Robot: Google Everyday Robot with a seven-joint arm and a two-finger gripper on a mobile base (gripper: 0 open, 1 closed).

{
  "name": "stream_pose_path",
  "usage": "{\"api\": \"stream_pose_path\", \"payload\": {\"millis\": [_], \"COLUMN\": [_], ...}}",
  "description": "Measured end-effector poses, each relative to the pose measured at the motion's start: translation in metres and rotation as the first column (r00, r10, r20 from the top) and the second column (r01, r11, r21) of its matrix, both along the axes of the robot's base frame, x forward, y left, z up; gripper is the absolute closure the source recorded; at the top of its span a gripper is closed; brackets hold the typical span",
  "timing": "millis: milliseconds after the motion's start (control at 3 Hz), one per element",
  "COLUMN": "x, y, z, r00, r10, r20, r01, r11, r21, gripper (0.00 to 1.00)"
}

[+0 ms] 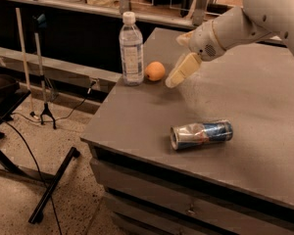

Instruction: Move orange near blue plastic bottle

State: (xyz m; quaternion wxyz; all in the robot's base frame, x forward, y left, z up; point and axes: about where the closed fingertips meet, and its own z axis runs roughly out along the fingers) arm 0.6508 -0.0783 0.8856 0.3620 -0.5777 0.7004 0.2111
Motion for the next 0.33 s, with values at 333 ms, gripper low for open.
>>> {"api": "stream_pose_path", "payload": {"millis": [333], "x": [0.0], "y": [0.0001], "z": [-0.0001], "r00": [1.0], "r10": [0.0], "r20": [0.0], "r01": [0.0], "r11": [1.0], "r21": [0.0], "gripper": [0.0]}}
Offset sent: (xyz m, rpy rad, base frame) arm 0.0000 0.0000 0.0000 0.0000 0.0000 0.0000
